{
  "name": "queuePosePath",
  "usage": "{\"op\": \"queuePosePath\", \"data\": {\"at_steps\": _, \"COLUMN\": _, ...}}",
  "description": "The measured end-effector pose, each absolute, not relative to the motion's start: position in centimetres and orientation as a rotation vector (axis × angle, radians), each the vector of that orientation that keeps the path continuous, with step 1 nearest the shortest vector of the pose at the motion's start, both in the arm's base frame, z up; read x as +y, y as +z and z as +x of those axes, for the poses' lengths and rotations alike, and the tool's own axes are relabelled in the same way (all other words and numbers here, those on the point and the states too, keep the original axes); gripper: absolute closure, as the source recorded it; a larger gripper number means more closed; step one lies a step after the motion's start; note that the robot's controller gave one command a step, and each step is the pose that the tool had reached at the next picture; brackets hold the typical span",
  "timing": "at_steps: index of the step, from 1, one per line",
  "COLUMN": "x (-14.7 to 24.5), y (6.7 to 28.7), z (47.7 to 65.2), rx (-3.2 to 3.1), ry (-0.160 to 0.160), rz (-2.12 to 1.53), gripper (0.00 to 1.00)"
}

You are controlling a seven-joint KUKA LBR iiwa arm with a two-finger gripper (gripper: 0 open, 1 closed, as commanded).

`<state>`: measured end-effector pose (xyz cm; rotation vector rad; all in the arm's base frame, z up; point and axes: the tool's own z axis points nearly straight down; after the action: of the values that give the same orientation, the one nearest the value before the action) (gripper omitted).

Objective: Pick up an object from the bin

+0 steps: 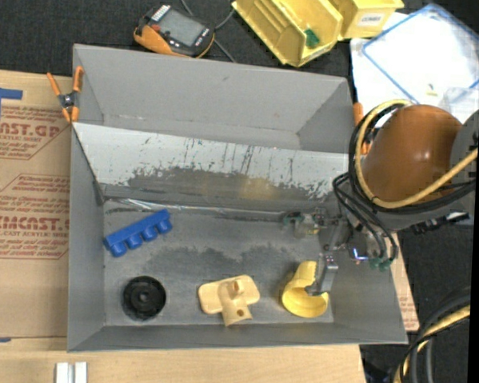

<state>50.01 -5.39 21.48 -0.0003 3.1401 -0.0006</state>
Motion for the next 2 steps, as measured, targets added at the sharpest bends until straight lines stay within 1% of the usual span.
{"op": "queuePosePath", "data": {"at_steps": 1, "x": -5.4, "y": 21.5, "z": 50.0, "rx": 3.140, "ry": -0.001, "rz": 0.000, "gripper": 0.00}}
{"op": "queuePosePath", "data": {"at_steps": 2, "x": -0.1, "y": 16.3, "z": 51.2, "rx": 3.141, "ry": 0.004, "rz": -0.102, "gripper": 0.00}}
